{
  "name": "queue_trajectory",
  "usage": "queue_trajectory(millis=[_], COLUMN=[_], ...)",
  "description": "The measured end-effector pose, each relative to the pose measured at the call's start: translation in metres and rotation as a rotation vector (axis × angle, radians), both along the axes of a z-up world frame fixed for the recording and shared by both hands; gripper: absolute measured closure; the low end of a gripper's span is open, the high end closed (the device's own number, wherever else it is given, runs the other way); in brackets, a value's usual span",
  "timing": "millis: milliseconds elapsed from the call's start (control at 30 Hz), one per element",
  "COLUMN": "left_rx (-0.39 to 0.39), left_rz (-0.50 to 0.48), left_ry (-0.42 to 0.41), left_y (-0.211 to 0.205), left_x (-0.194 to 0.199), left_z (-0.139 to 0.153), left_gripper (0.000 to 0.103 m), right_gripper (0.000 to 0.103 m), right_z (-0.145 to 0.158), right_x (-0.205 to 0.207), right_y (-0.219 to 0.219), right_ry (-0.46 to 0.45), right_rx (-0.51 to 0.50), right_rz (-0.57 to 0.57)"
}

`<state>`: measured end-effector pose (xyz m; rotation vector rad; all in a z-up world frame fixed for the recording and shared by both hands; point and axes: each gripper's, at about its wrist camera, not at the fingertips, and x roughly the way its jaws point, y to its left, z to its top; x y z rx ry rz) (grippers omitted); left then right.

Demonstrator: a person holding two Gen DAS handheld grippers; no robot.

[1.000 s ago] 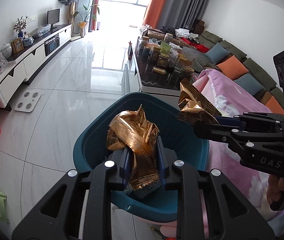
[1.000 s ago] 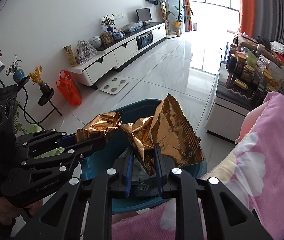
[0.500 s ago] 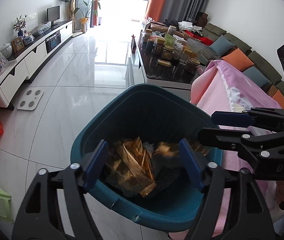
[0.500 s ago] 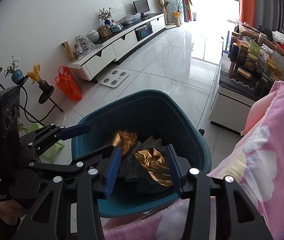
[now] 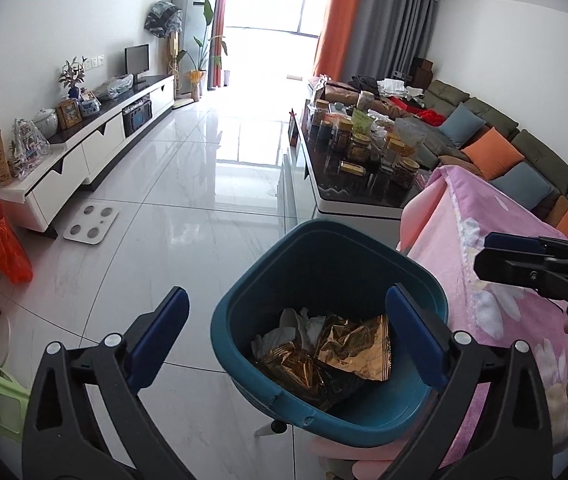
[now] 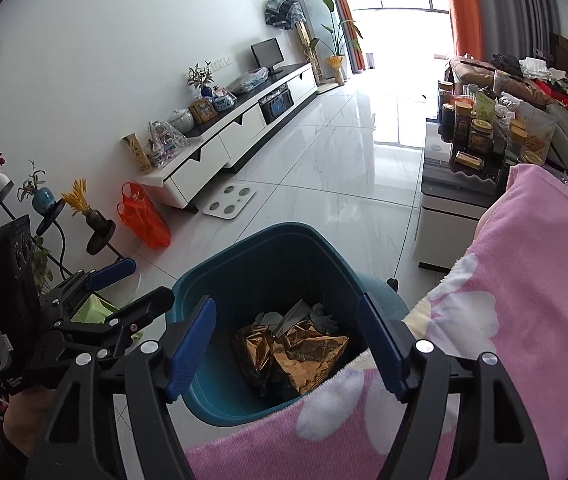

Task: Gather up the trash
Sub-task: 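Move both open tools back over the orange peels on the table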

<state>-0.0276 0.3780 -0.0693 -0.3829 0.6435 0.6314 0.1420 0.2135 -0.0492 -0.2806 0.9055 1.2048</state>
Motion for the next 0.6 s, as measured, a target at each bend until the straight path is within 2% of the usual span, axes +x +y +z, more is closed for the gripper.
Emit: queue_trajectory(millis=[267, 467, 600], left_rx=[0.070, 0.119, 0.121], left_rz=[0.022, -0.019, -0.073], left_ry=[-0.064, -0.119, -0.145], left_y=[-0.023, -0.060, -0.093], left_x=[-0.033, -0.043, -0.043], left_z=[0.043, 0.075, 0.088], left_gripper=[0.006, 0.006, 0.006], right_gripper=[0.009, 0.007, 0.007], right_z=[0.027, 0.042, 0.043], right_x=[-0.012, -0.020, -0.018], right_y=[-0.042, -0.088, -0.129], right_ry=[-0.070, -0.113, -0.128], right_rx=[0.093, 0.144, 0.161], right_rz=[-0.047, -0.104, -0.152])
